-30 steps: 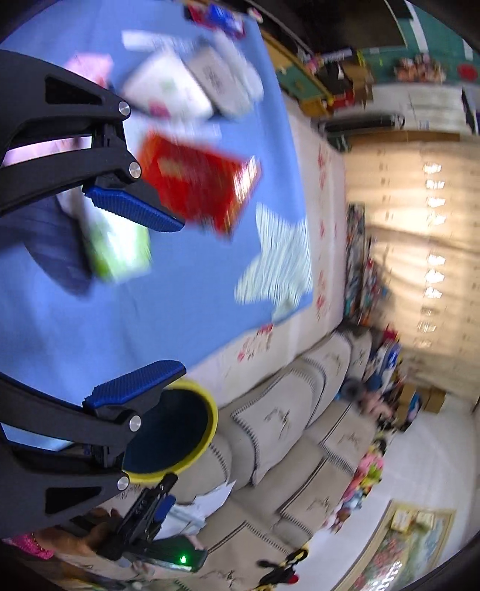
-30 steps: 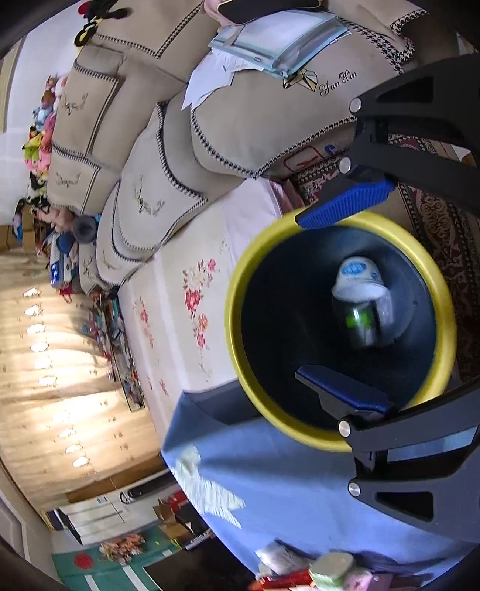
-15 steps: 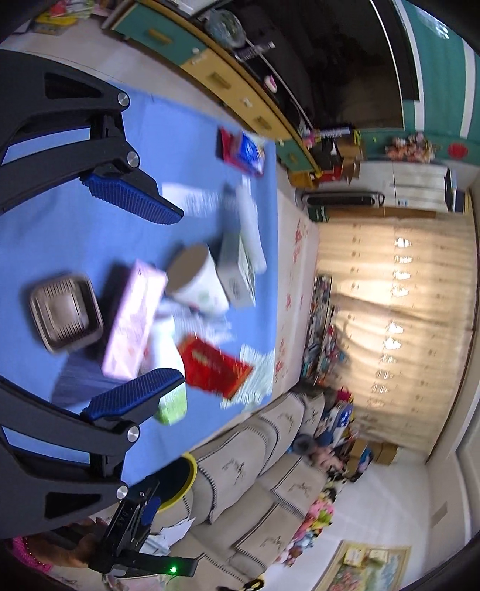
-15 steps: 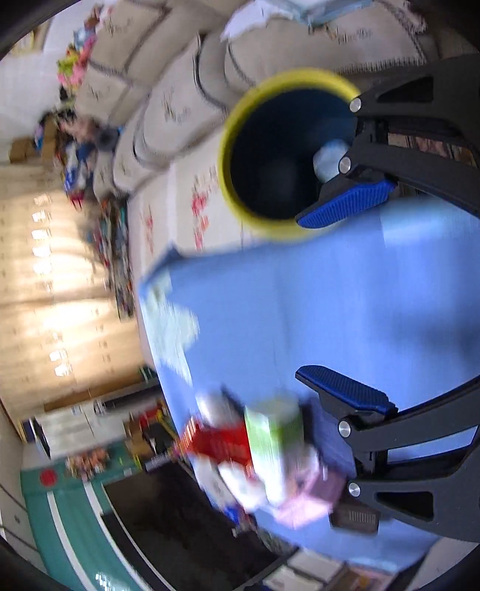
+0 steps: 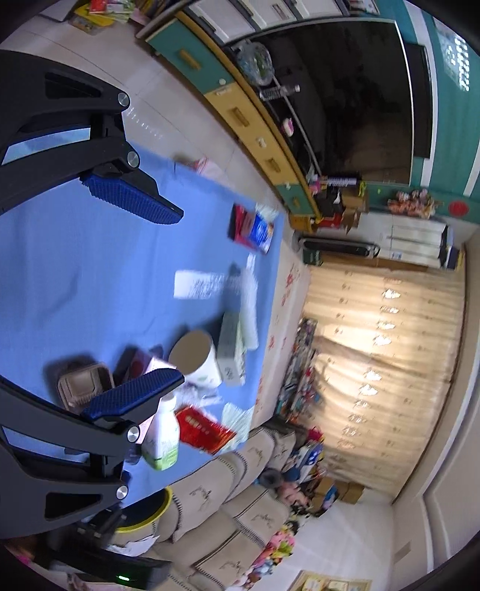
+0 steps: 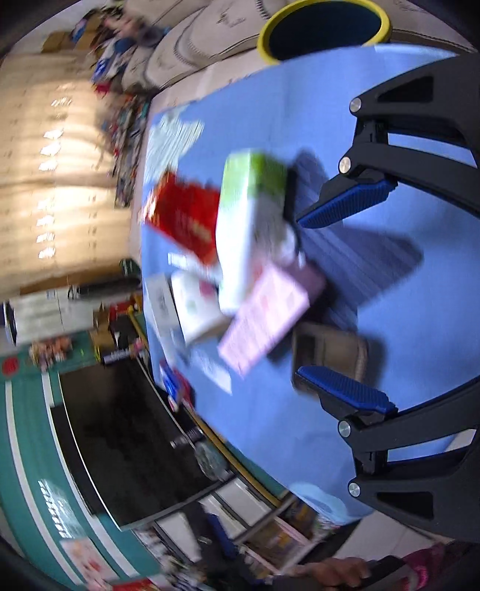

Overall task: Collect trash
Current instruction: 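Move the right tool to the table and grasp the brown plastic tray, then carry the brown tray over the bin and open the right tool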

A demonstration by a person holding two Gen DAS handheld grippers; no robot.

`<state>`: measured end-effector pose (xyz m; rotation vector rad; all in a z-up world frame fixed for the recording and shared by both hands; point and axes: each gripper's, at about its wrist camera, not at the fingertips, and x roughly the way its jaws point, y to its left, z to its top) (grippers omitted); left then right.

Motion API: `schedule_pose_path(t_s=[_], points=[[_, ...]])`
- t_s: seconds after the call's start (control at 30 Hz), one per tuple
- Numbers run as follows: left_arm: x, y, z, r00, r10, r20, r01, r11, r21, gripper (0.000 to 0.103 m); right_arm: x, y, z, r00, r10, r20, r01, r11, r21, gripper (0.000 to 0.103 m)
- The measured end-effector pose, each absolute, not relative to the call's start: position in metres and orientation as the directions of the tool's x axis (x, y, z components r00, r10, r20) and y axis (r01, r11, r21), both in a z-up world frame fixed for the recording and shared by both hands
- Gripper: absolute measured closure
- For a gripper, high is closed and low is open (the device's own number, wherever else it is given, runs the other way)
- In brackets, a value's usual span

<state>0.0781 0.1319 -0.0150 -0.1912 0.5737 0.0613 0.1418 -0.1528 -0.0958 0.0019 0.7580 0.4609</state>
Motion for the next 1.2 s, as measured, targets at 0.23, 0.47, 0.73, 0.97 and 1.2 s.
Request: schedule_pose_path(t_s=[0.23, 0.47, 0.73, 0.97, 1.2], points=[[0.042, 0.167, -0.002, 0.861, 0.082, -0.501, -0.164, 0.979, -0.123, 0.023, 0.138, -0.109, -0.127, 0.562, 0.402, -0.723, -0.428, 0.889, 0.162, 0.030], [0.036, 0.183, -0.004, 0.856, 0.070, -0.512, -0.160, 0.978, -0.134, 0.023, 0.140, -0.094, -0.145, 0.561, 0.345, -0.752, -0.380, 0.915, 0.136, 0.029], [0.044, 0.175, -0.013, 0.851, 0.039, -0.523, -0.132, 0.981, -0.142, 0.023, 0.145, -0.095, -0.151, 0.587, 0.307, -0.749, -0.361, 0.928, 0.097, 0.038], [0.053, 0.156, -0.018, 0.840, 0.027, -0.542, -0.114, 0.985, -0.126, 0.023, 0.132, -0.113, -0.136, 0.585, 0.393, -0.709, -0.410, 0.898, 0.159, 0.039], [0.062, 0.124, -0.019, 0.832, -0.001, -0.555, -0.073, 0.991, -0.110, 0.023, 0.124, -0.147, -0.117, 0.629, 0.405, -0.663, -0.389, 0.903, 0.183, 0.038]])
